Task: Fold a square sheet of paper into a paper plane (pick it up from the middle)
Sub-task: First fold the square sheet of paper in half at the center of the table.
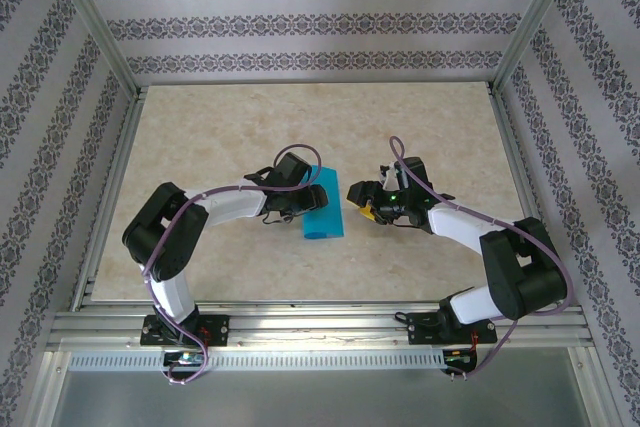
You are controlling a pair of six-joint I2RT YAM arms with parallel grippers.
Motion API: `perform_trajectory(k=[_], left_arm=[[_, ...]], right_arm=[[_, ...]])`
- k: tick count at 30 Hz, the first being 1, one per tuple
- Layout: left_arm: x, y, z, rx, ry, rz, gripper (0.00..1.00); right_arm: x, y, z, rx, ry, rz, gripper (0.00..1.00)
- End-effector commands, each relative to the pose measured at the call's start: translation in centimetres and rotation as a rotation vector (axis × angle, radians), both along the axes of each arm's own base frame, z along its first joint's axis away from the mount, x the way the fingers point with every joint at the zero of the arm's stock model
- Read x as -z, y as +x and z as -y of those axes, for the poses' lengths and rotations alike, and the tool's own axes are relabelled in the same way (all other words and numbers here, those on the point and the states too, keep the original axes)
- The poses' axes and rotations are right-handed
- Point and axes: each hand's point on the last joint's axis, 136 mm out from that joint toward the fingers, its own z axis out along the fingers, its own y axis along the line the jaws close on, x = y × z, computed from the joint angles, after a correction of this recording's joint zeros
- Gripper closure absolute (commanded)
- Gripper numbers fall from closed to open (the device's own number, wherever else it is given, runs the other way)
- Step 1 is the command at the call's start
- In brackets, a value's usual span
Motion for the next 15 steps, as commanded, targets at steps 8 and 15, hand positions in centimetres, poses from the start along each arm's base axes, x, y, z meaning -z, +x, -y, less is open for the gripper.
perform_trajectory(k=[8,15], left_arm=[[-0.7,0.2,-2.0,-0.004,0.052,0.028,0.35],[-1.0,0.2,-3.0,-0.002,0.048,0.039,0.37]], right_arm=[[-0.5,0.2,-1.2,-0.034,0.018,0.012,0.35],[-0.2,0.3,-1.8,-0.043,0.013,0.004,0.35]])
